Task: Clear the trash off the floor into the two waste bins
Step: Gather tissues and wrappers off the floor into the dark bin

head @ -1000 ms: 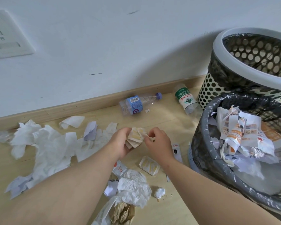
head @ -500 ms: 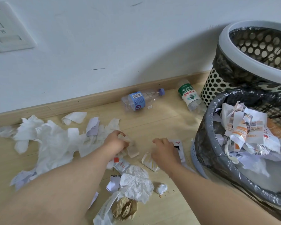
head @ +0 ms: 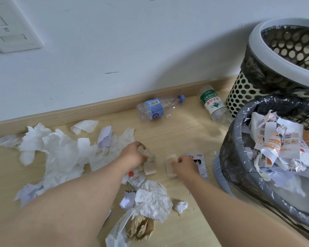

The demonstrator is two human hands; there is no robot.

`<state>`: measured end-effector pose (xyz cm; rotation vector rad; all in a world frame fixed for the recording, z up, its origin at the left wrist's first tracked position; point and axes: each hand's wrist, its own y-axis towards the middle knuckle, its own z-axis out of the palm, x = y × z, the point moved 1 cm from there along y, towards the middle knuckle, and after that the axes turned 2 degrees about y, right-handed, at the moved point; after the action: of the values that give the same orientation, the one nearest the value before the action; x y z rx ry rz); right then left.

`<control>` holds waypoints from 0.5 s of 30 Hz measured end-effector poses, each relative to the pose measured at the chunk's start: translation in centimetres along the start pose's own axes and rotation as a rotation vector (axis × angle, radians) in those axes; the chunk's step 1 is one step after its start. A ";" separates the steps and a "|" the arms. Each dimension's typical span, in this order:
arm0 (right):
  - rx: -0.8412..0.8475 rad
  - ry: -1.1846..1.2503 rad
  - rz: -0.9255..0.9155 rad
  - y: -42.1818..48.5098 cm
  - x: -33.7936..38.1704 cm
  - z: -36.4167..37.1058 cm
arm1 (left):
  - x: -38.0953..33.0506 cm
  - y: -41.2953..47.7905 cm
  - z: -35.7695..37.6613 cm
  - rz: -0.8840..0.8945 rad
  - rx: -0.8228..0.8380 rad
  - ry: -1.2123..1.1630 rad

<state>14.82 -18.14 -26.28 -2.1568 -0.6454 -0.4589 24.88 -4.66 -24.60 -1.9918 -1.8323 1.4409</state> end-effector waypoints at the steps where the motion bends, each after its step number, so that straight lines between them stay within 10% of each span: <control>1: -0.023 0.198 0.057 0.4 0.5 -0.8 | 0.0 0.1 0.0 0.001 0.000 -0.008; 5: 0.037 0.694 0.181 1.0 2.6 -3.0 | -1.3 0.2 -0.3 -0.016 -0.008 -0.167; 15: 0.175 1.039 0.042 -1.1 7.7 -5.2 | -8.8 -0.9 -1.6 0.041 -0.009 -0.700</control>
<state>19.80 -19.47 -18.47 -1.4649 -0.0390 -1.3044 26.57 -10.73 -18.20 -1.6424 -2.0070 2.3600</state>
